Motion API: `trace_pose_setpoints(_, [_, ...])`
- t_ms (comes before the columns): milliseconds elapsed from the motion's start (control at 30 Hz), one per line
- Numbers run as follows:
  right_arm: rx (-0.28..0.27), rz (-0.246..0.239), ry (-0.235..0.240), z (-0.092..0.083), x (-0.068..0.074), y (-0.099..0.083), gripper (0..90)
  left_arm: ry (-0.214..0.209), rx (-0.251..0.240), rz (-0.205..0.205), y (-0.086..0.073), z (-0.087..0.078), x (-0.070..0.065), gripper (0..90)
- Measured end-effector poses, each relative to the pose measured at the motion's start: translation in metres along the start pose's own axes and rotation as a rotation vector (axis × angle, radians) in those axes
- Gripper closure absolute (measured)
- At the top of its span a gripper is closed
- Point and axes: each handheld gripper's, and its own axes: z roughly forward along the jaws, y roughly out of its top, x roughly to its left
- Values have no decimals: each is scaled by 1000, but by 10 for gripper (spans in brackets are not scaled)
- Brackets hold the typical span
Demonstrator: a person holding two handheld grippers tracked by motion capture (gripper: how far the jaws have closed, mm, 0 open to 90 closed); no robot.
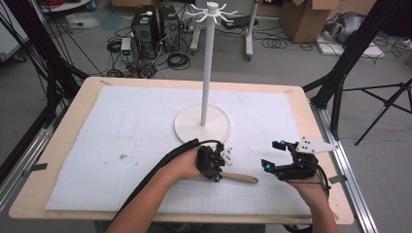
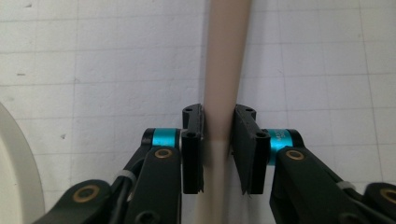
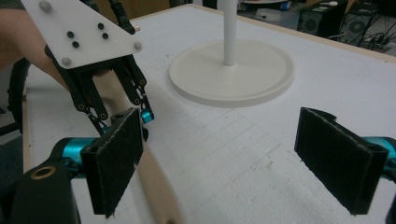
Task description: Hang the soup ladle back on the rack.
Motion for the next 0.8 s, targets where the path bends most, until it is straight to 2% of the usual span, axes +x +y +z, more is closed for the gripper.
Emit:
trace_pose_setpoints(67, [-2,4,-2,0,0,0,145,-5,-5,3,-1,-2,0,760])
trace_pose_setpoints(200, [-4,5,-1,0,-2,-1,145,10,-39,-3,-2,-10,-1,762])
trace_pose_setpoints(300, [-4,7,-2,-1,-2,-1,145,7,-74,-13,-5,-17,-1,763])
trace_pose_setpoints(433, [-5,13,-3,-1,-2,-1,145,3,-124,-6,-10,-28,-2,763])
trace_pose_setpoints(533, [-10,15,-3,-2,-2,-1,145,31,-183,-10,-17,-41,-3,763])
trace_pose_setpoints(733, [-11,12,-5,-2,-2,-1,145,83,-297,-48,-33,-74,-1,764])
trace_pose_setpoints(800, [-7,12,-4,-1,-2,-1,145,112,-338,-57,-39,-87,0,764])
